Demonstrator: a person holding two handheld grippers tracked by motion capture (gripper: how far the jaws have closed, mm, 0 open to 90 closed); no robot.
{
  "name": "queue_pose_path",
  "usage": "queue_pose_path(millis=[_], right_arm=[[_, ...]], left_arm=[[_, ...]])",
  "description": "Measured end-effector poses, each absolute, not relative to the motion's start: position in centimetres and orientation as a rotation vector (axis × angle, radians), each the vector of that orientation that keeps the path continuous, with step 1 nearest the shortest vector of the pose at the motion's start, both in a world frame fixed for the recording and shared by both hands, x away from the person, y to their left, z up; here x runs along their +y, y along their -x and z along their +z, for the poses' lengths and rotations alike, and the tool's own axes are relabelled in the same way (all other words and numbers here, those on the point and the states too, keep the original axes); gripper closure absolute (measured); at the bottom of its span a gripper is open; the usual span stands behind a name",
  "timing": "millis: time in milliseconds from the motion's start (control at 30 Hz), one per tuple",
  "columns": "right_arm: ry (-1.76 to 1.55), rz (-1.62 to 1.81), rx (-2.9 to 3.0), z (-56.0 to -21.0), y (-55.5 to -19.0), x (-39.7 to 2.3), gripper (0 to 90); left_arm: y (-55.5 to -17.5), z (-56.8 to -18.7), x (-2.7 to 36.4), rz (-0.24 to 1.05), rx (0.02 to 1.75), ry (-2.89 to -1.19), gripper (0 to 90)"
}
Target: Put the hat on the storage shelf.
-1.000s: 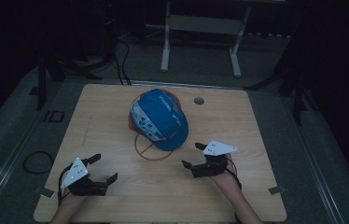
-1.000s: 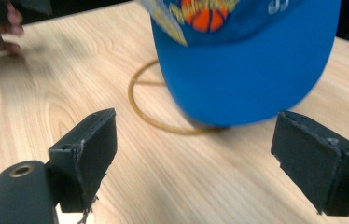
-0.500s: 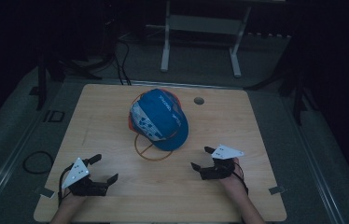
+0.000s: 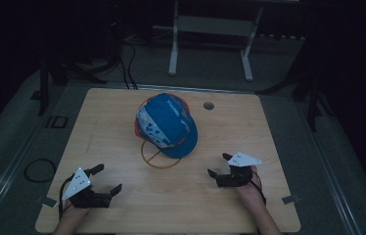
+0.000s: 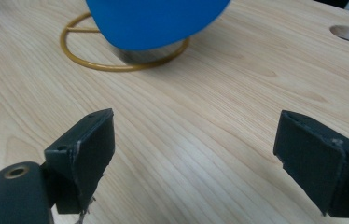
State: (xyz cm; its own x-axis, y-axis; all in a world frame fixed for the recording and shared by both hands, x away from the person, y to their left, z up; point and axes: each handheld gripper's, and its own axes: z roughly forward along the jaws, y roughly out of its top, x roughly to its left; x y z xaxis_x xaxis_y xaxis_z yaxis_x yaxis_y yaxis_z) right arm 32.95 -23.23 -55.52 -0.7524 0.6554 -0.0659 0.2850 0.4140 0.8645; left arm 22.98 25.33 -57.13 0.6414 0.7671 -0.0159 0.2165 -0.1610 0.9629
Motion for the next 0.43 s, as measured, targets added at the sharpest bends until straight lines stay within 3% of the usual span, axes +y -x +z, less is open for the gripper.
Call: queue_pose_path(millis=[433], right_arm=[[-0.818,1.254,2.273,-55.87,-33.21,-24.06,12.6]], left_arm=[[-22.92,-57.18,25.58,0.59,0.815,-1.694,2.2]])
